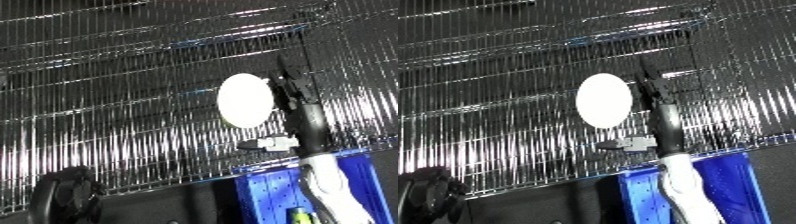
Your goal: Pick up the object and place it into the box
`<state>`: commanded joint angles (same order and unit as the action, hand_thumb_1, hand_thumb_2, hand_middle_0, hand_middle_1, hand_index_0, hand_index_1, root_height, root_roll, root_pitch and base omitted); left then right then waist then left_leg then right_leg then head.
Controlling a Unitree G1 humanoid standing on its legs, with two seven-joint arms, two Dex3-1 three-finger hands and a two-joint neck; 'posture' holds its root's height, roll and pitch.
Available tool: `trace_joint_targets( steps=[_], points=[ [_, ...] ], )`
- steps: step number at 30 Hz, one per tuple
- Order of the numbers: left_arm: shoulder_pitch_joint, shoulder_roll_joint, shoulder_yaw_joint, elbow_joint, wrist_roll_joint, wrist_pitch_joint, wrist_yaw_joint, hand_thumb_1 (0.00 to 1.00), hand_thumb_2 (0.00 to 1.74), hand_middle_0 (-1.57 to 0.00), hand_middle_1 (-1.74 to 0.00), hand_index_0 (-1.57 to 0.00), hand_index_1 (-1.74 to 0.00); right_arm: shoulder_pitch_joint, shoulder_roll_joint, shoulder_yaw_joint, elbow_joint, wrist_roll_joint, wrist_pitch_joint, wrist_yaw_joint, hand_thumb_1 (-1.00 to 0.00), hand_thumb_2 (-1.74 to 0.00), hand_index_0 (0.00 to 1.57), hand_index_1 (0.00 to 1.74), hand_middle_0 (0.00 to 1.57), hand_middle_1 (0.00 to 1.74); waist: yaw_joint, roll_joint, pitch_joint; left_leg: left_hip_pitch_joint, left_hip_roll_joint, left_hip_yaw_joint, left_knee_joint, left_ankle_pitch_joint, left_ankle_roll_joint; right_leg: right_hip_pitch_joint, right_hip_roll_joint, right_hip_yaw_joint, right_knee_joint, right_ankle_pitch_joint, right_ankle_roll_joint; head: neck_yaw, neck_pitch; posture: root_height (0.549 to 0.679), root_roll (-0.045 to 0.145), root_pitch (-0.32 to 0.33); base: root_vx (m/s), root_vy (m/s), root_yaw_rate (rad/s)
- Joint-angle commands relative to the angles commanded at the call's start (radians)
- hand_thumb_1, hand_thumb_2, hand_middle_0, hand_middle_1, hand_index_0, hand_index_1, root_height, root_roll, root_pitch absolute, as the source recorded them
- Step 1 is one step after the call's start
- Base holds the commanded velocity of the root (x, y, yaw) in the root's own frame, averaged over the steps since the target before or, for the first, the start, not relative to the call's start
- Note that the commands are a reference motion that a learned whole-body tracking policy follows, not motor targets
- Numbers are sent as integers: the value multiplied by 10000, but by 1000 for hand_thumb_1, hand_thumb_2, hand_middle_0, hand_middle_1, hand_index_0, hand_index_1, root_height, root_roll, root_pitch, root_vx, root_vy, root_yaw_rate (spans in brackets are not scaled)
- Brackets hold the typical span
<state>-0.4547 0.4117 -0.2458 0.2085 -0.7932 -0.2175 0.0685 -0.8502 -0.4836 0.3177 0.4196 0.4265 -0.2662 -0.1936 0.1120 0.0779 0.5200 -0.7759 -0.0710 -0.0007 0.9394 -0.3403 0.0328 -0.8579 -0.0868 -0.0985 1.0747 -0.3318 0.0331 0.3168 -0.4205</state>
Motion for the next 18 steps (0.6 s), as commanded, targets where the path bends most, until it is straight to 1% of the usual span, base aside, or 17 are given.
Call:
trace_joint_targets(
  steps=[2,5,10,14,18],
  points=[
    [-21,3,-44,-2,-33,-10,-1,1000,1740,-1570,-1740,-1570,-1740,-199,27,68,122,38,-25,82,0,0,0,0,0,0,37,30,0,-17,-16,-4,-4,-6,11,-20,0,-14,5,-10,-10,111,28,591,39,160,11,-5,23],
    [-53,-24,-107,23,-58,-47,10,1000,1740,-1570,-1740,-1570,-1740,-476,86,163,260,79,16,227,-150,-261,235,261,235,261,84,56,0,-32,-29,-11,-1,-9,19,-36,-5,-40,16,-23,-28,172,-13,591,40,162,11,-6,20],
    [-89,-84,-144,46,-82,-39,36,1000,1740,-1570,-1740,-1570,-1740,-795,160,326,455,117,107,490,-400,-696,628,696,628,696,128,85,0,-57,-28,-33,30,-7,23,-70,13,-62,67,-63,-79,219,-85,591,42,164,13,-4,16],
    [-62,-88,-183,79,-113,-48,38,1000,1740,-1570,-1740,-1570,-1740,-862,225,392,544,155,119,555,-600,-1044,942,1044,942,1044,138,96,0,-63,-30,-46,43,-8,27,-71,35,-77,77,-83,-108,221,-67,591,43,164,12,-12,22],
    [31,-104,-209,86,-89,-116,38,1000,1740,-1570,-1740,-1570,-1740,-773,265,412,520,166,181,557,-800,-1392,1256,1392,1256,1392,134,75,0,33,-37,-48,-65,24,14,50,57,-107,-50,-75,-131,236,-99,593,45,164,4,-18,9]
  ],
)
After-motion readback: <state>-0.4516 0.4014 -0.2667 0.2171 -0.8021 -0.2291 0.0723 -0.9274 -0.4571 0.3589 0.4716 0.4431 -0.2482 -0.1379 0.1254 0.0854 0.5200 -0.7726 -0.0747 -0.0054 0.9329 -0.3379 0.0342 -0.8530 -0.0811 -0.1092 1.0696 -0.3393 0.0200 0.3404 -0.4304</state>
